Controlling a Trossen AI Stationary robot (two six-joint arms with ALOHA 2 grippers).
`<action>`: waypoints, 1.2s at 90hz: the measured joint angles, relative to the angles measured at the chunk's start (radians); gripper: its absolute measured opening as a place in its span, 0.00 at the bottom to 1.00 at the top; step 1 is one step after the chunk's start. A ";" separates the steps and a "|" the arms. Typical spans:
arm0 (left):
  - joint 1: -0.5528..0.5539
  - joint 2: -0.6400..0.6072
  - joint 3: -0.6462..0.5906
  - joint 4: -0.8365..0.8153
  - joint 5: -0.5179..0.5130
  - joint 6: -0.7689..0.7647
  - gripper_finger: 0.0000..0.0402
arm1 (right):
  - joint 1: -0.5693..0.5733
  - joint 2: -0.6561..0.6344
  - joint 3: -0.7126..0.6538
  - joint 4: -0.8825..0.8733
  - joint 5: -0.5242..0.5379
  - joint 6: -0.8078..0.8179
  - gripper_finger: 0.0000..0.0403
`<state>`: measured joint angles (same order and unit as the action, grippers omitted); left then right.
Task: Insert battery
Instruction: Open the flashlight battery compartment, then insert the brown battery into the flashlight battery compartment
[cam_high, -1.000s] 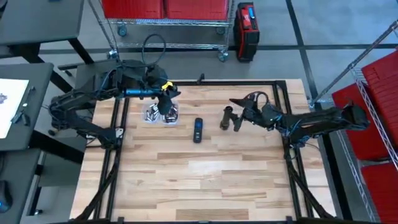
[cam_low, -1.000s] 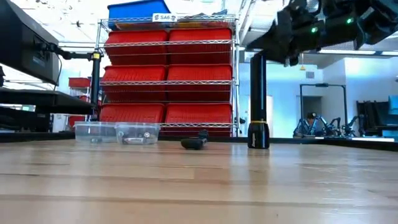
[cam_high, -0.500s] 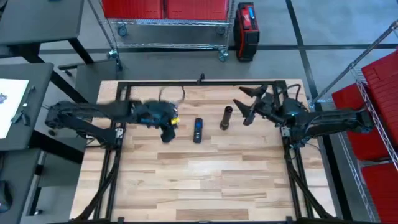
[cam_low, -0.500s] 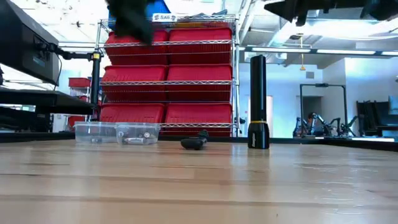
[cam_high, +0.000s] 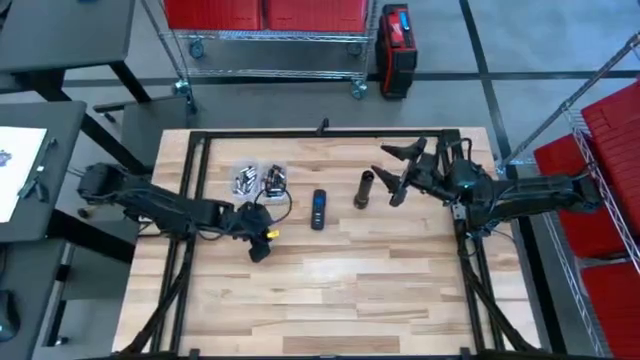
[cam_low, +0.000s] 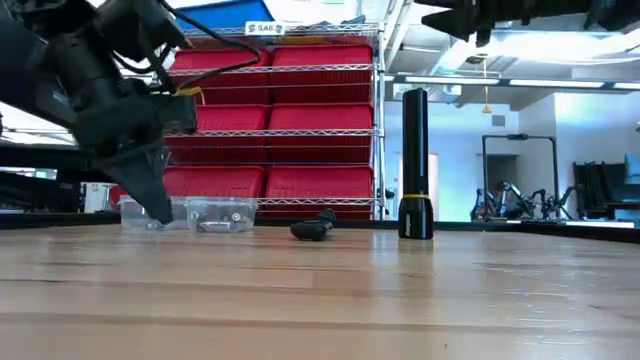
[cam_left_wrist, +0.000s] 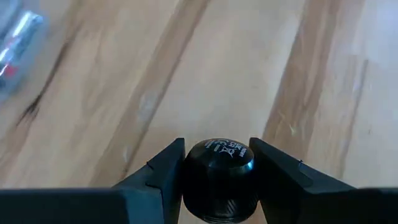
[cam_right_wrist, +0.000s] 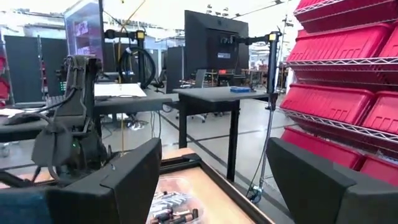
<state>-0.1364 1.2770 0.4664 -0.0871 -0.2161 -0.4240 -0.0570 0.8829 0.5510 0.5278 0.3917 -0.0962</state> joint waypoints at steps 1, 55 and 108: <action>0.000 0.006 0.000 -0.001 0.000 0.006 0.34 | 0.001 0.000 0.000 0.000 0.000 0.002 0.70; 0.006 0.109 0.027 -0.015 -0.004 0.000 0.55 | 0.078 0.000 0.000 -0.032 0.042 0.044 0.70; 0.017 0.113 0.347 -0.397 0.002 0.020 0.55 | 0.084 0.000 0.000 -0.050 0.055 0.043 0.70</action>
<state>-0.1197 1.3904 0.8131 -0.4840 -0.2138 -0.4041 0.0265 0.8829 0.5507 0.4782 0.4469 -0.0528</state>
